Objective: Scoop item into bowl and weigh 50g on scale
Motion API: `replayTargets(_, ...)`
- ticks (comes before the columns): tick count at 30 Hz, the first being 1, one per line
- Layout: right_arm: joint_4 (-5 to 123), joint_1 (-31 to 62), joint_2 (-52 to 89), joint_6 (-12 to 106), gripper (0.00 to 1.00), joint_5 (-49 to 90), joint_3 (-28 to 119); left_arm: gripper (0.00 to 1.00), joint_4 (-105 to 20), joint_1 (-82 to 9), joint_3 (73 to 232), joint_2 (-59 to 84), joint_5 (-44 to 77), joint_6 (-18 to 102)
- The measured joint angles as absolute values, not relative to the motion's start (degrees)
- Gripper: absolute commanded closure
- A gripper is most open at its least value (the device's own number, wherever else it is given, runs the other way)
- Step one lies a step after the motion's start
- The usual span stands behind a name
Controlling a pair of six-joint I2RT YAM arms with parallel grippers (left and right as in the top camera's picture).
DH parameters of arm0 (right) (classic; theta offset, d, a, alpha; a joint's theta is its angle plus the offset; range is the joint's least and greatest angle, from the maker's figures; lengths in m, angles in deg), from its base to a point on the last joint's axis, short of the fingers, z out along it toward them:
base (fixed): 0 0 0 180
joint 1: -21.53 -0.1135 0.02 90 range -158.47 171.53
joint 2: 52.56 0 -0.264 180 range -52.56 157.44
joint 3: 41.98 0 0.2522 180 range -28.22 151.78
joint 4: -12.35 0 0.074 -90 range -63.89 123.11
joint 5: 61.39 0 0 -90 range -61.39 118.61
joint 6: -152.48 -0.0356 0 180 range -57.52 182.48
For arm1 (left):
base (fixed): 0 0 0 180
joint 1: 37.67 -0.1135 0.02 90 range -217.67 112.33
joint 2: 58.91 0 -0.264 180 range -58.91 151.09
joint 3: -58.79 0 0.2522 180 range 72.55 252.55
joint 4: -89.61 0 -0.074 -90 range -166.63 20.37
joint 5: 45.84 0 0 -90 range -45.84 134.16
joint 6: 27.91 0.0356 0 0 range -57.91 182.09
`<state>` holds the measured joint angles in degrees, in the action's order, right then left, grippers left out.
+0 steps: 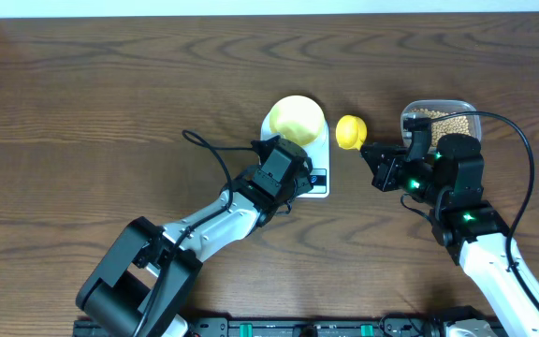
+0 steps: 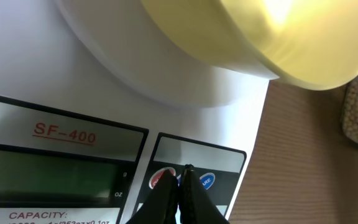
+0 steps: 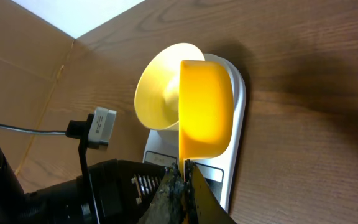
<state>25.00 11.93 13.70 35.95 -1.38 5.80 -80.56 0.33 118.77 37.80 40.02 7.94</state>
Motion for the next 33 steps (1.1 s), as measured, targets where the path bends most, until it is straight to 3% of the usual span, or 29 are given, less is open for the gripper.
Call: replayTargets(33,26.3,11.9,13.7,36.0,0.99,-1.4,5.8,0.93,-82.9,-0.1,118.8,40.9,36.7,7.8)
